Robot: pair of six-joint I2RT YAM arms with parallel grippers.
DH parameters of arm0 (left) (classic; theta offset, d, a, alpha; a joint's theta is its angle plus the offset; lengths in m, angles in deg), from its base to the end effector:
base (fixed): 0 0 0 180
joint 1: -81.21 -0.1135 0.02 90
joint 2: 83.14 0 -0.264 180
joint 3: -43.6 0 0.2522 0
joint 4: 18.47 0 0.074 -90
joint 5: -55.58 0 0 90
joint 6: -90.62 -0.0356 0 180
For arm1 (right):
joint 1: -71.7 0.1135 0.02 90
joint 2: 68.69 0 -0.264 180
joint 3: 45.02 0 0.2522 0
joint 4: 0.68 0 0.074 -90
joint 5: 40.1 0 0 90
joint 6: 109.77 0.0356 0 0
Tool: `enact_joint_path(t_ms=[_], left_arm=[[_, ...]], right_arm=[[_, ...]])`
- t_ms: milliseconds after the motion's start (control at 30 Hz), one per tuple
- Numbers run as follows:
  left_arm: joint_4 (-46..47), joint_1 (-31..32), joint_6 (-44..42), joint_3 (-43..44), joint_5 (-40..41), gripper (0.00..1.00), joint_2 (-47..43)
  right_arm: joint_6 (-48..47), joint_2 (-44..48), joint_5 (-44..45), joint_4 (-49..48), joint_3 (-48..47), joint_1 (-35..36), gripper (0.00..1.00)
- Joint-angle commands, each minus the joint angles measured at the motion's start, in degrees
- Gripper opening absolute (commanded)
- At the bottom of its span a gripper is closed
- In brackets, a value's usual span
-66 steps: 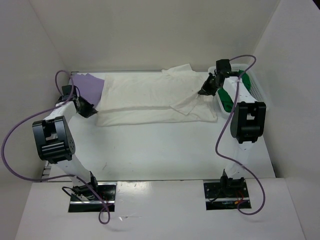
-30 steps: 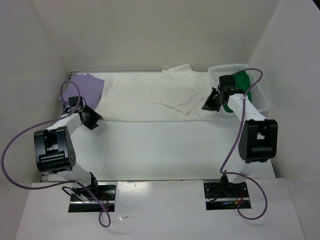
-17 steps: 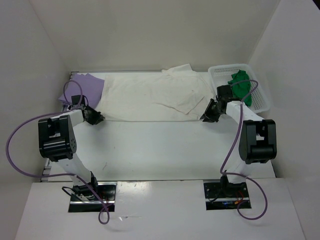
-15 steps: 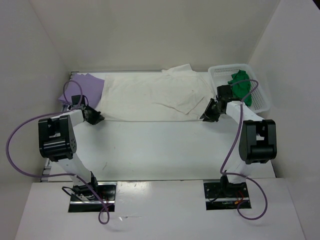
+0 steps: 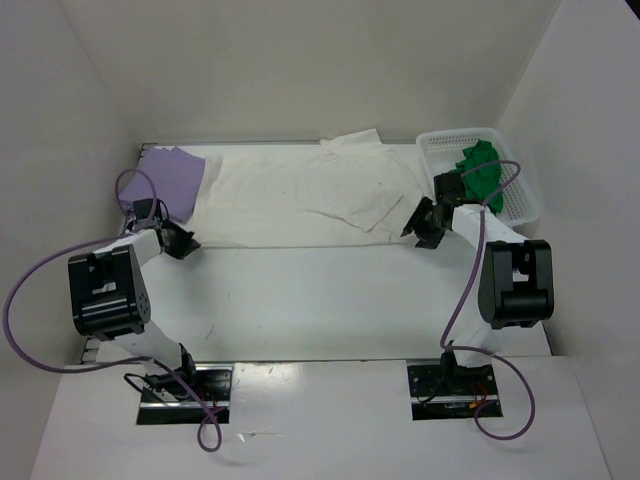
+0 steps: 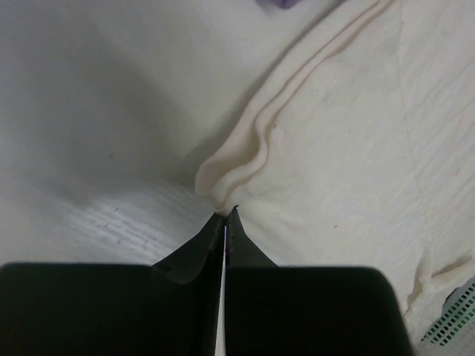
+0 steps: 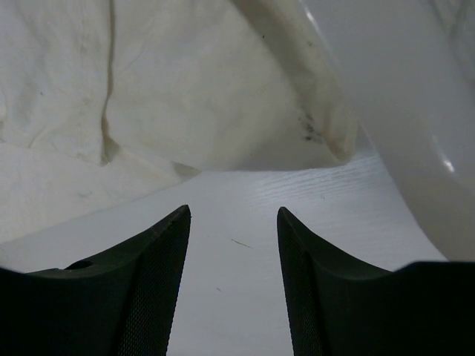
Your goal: Fold and stack the t-shirts
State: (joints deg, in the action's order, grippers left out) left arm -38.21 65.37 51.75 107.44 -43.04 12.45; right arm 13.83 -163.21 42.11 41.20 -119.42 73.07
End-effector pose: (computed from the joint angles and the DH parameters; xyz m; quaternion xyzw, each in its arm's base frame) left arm 0.3172 0.0844 0.1581 -0.4987 0.7988 -0.1673 0.2919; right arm 0.3287 0.0127 0.1934 0.2529 0.9346 0.1354 0.2104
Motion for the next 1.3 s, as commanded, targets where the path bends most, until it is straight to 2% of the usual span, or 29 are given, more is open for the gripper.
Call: enact_joint_path(t_ms=[0,133,300,567,867,933,967,1000,1100,1200,1267], left_arm=[[-3.1,-1.7,-3.1,-3.0,1.7,0.00,-5.1],[-5.3,-2.8,-4.3,-4.4,2.9,0.00,-9.7],[-6.6,-2.8,-5.3,-5.5,2.9,0.00,-12.1],[-5.5,-2.8,-5.3,-6.7,-0.1,0.00,-12.1],[-3.3,-2.8,-4.3,-6.7,-3.7,0.00,-10.1],[-3.3,-2.8,-4.3,-6.1,-4.2,0.00,-10.1],[-3.3,-2.8,-4.3,-6.1,-4.2,0.00,-10.1],[-3.3,-2.8,-4.3,-6.1,-4.2,0.00,-10.8],[-4.3,-2.8,-5.5,-6.1,-3.7,0.00,-12.3],[-4.3,-2.8,-5.5,-7.3,-3.7,0.00,-12.3],[-4.3,-2.8,-5.5,-7.3,-4.4,0.00,-12.3]], right_arm=[[0.6,1.1,2.3,-3.1,0.4,0.4,0.56],[1.6,0.6,6.5,-3.1,0.4,0.4,0.56],[1.6,-0.2,7.8,-3.1,0.4,-0.2,0.53],[4.0,-3.9,9.5,-4.7,1.0,-0.2,0.44],[6.8,-9.6,10.6,-5.0,-1.6,1.6,0.43],[8.1,-8.2,10.0,-4.0,-0.5,2.2,0.42],[8.1,-4.0,10.0,-4.9,2.6,2.2,0.42],[8.9,-1.8,10.7,-4.9,3.9,2.8,0.47],[9.5,4.7,11.4,-4.3,6.1,2.8,0.54],[9.5,5.3,12.7,-3.4,6.9,2.8,0.60],[9.5,2.5,12.7,-3.4,6.9,2.8,0.61]])
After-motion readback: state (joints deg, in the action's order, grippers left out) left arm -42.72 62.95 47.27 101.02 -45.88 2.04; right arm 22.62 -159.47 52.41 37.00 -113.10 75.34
